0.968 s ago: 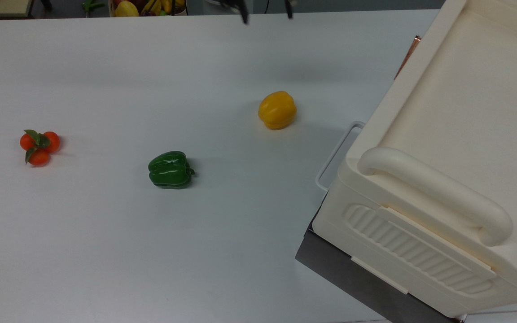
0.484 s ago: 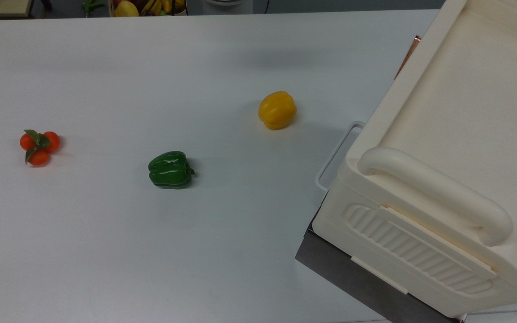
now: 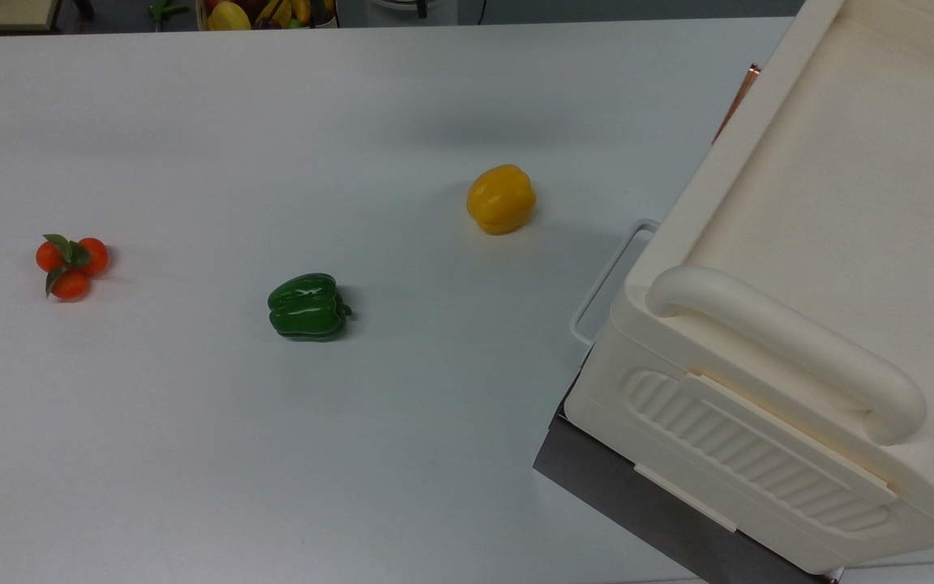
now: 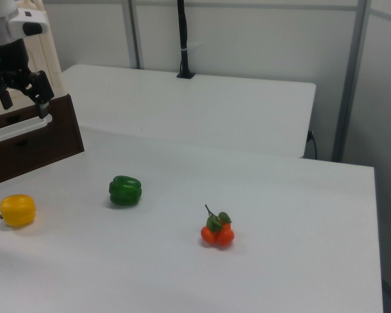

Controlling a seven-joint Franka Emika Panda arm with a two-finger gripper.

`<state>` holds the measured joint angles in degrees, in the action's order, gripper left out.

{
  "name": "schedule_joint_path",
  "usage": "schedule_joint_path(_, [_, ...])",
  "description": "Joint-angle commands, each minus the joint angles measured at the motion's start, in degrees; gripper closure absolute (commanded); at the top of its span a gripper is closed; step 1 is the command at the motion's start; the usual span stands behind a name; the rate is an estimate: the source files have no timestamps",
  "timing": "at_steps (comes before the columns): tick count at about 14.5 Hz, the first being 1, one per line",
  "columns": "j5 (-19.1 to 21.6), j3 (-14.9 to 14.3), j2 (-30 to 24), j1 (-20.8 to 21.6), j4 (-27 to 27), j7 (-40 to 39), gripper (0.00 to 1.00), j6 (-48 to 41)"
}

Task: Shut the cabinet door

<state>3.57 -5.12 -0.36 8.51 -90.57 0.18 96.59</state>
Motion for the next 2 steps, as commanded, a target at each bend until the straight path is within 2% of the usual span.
schedule_joint_path(1, [-0.58,-0.41,-0.08,1.25,-0.75,-1.05,0.00,1.50])
schedule_joint_path(2, [-0.67,-0.33,0.01,1.34,-0.75,-0.79,0.00,1.33])
